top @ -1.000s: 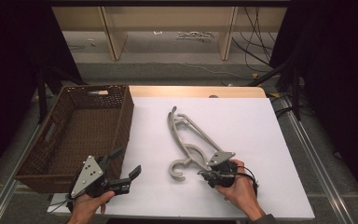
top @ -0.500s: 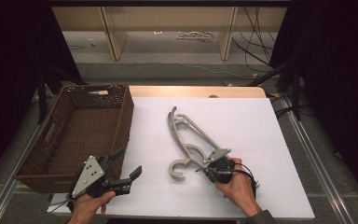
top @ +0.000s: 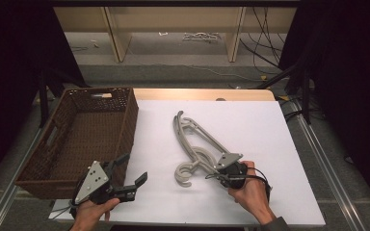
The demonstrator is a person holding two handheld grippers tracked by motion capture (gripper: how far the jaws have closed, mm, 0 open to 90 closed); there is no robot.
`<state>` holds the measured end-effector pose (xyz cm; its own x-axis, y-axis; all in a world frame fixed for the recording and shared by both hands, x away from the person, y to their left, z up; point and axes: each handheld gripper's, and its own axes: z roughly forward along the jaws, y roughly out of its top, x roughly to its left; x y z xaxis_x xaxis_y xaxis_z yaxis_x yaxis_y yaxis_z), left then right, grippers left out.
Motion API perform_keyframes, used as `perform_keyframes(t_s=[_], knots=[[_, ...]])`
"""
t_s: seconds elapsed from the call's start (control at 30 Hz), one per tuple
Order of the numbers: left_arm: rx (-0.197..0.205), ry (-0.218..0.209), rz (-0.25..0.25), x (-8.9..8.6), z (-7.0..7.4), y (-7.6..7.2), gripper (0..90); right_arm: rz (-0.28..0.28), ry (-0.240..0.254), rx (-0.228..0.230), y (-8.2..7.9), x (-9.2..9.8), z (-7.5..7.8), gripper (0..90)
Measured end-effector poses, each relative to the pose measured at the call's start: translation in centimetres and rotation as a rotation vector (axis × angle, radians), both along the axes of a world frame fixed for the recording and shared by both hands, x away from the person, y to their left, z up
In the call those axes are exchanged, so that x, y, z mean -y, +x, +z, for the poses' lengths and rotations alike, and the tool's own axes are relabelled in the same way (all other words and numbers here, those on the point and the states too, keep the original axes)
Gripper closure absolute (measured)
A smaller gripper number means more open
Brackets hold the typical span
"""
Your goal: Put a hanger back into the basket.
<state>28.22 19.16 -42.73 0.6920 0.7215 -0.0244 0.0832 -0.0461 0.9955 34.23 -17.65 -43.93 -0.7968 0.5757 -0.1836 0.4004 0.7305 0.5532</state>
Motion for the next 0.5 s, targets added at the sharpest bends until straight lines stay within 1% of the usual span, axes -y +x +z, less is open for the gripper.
perform_keyframes(t_s=[0.07, 0.1, 0.13, 0.17, 0.2, 0.23, 0.27, 0.3, 0.4, 0.43, 0.47, 0.5], knots=[[0.000, -0.001, 0.001, 0.0, 0.0, 0.0, 16.1, 0.011, -0.008, 0.036, -0.1, 0.3, 0.2, 81.8], [0.001, 0.000, 0.001, 0.0, 0.0, 0.0, 16.2, 0.021, -0.006, 0.024, -0.2, 0.4, 0.5, 81.9], [0.001, 0.000, 0.001, -0.1, 0.0, 0.0, 16.2, 0.020, -0.012, 0.042, -0.2, 0.5, 0.6, 81.9], [0.001, 0.001, 0.001, -0.1, 0.0, 0.0, 16.3, 0.026, -0.017, 0.038, -0.4, 0.7, 0.7, 81.9], [-0.004, -0.002, 0.002, 0.0, 0.0, 0.0, 16.3, 0.036, -0.009, 0.057, -0.4, 0.9, 0.8, 81.9], [-0.004, -0.002, 0.001, 0.0, 0.0, 0.0, 16.4, 0.021, -0.010, 0.071, -0.6, 1.2, 1.2, 82.0], [0.000, 0.003, -0.001, 0.0, 0.0, 0.0, 16.4, 0.021, -0.010, 0.071, -0.6, 1.2, 1.2, 82.0], [0.000, 0.005, -0.001, 0.0, 0.0, 0.0, 16.5, 0.035, -0.009, 0.079, -0.6, 1.6, 1.5, 82.0], [0.000, 0.010, -0.002, 0.0, 0.0, 0.0, 16.6, 0.037, -0.009, 0.084, -0.8, 1.8, 1.8, 82.0], [0.031, 0.026, -0.011, 0.0, 0.1, 0.3, 16.7, 0.044, -0.009, 0.093, -1.0, 1.9, 2.0, 82.0], [0.034, 0.032, -0.012, 0.0, 0.1, 0.3, 16.7, 0.044, -0.009, 0.093, -1.0, 1.9, 2.0, 82.0], [0.039, 0.048, -0.015, 0.2, 0.1, 0.2, 16.7, 0.048, -0.007, 0.091, -1.1, 2.0, 2.2, 82.0]])
